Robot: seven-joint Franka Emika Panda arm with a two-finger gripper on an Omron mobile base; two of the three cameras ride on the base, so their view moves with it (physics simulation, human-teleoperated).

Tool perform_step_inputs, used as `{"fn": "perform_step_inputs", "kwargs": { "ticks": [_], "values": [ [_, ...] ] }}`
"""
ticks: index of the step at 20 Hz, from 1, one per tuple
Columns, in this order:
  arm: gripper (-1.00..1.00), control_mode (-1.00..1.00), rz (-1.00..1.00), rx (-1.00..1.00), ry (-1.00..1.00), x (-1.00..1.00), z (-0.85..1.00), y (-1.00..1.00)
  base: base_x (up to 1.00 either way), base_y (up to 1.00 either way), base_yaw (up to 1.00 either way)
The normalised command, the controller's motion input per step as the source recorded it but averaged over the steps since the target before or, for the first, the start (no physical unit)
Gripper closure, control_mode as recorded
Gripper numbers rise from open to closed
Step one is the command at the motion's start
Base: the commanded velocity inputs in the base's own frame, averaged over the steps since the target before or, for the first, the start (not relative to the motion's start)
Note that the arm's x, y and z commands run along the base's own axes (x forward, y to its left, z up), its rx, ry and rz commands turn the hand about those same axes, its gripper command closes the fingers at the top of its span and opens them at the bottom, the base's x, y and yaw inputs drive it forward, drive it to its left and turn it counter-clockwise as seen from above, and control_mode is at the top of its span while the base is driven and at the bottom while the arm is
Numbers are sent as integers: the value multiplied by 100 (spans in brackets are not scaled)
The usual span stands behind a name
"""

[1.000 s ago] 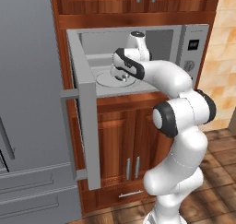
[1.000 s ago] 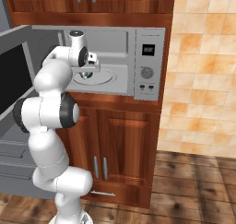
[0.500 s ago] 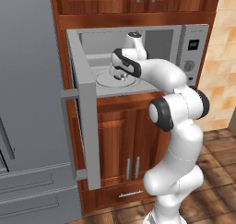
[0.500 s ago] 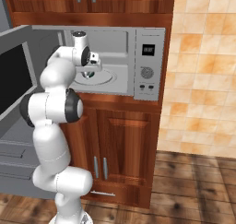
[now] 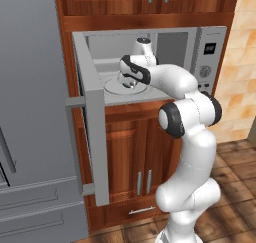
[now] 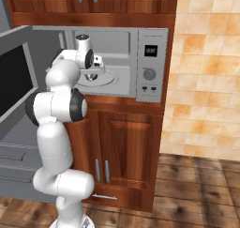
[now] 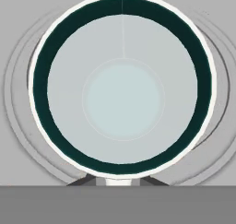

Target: Pick the mug from the counter and place it inside the microwave. Then close the microwave.

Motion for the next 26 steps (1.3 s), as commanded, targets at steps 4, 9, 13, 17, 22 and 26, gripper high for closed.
{"fn": "perform_step_inputs", "kwargs": {
  "ticks": [4, 9, 13, 17, 22, 26],
  "values": [
    [100, -100, 0, -2, 0, 20, -12, 2, 0, 0, 0],
    [100, -100, 0, -2, 0, 7, -16, 6, 0, 0, 0],
    [100, -100, 0, -1, 0, 3, -19, 9, 0, 0, 0],
    [100, -100, 0, 0, 0, 0, -23, 6, 0, 0, 0],
    [100, -100, 0, 0, 0, 0, -5, 2, 0, 0, 0],
    [-100, -100, 0, 0, 0, 0, 0, 0, 0, 0, 0]
  ]
}}
